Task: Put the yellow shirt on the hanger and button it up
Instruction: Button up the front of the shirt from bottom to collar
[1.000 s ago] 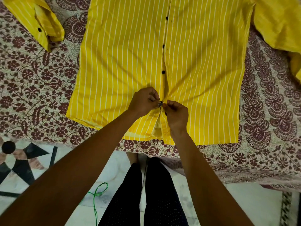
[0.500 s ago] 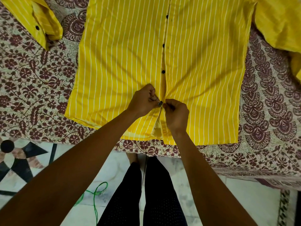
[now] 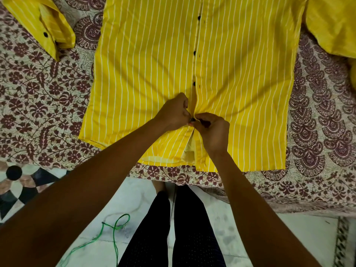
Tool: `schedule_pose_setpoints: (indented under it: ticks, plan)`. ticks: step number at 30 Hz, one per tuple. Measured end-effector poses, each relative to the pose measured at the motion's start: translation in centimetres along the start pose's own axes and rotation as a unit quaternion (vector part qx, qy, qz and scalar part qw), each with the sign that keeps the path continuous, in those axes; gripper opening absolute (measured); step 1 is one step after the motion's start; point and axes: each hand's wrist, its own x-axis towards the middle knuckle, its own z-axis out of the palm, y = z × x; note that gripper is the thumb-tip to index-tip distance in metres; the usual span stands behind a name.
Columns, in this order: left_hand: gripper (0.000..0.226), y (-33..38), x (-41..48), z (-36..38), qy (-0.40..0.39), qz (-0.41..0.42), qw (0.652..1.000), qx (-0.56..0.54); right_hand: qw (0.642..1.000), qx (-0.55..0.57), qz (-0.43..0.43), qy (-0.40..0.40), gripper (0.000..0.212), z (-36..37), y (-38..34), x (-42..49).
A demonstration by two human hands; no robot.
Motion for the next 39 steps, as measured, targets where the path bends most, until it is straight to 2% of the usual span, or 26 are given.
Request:
schedule_pose_setpoints:
  ticks: [5, 8, 10, 12, 14, 15, 19, 23, 27, 33, 39]
  plan:
    - [0.032, 0.8, 0.8, -0.7, -0.013, -0.021, 0.999, 0.02, 0.992, -0.08, -0.093, 0.018, 0.02, 0.0, 0.1, 0.0]
    - [0.037, 1.6, 0.4, -0.9, -0.038, 0.003, 0.996, 0.086, 0.995, -0.056, -0.083, 0.024, 0.018, -0.1, 0.5, -0.2]
    - [0.049, 1.7, 0.0, -0.9, 0.007, 0.095, 0.973, 0.211, 0.997, -0.029, -0.059, 0.029, 0.018, 0.0, 0.6, -0.2]
    - [0.051, 1.4, -0.3, -0.7, 0.063, 0.25, 0.907, 0.332, 0.998, -0.003, -0.042, 0.038, 0.017, 0.1, 0.6, 0.0]
    - [0.042, 0.9, -0.3, -0.7, 0.056, 0.36, 0.856, 0.366, 0.998, 0.022, -0.027, 0.06, 0.017, 0.2, 0.6, 0.1]
    - [0.038, 0.7, -0.2, -0.6, 0.044, 0.375, 0.849, 0.369, 0.997, 0.031, -0.024, 0.07, 0.017, 0.2, 0.7, 0.1]
    - [0.029, 1.3, 0.2, -1.0, 0.022, 0.297, 0.886, 0.357, 0.991, 0.066, 0.0, 0.112, 0.014, 0.3, 0.8, 0.0]
    - [0.026, 2.6, 0.8, -0.7, 0.053, 0.257, 0.914, 0.311, 0.985, 0.086, 0.026, 0.146, 0.012, 0.2, 0.7, 0.7]
    - [0.021, 2.7, 0.8, -0.2, 0.087, 0.216, 0.941, 0.244, 0.984, 0.068, 0.012, 0.162, 0.011, 0.0, 0.9, 1.0]
    - [0.023, 2.4, 0.4, 0.4, 0.071, 0.182, 0.949, 0.247, 0.988, -0.001, -0.052, 0.144, 0.011, -0.4, 1.3, 1.2]
    - [0.03, 3.2, 0.4, 1.0, 0.018, 0.147, 0.926, 0.347, 0.976, -0.117, -0.139, 0.117, 0.01, -0.7, 1.6, 1.7]
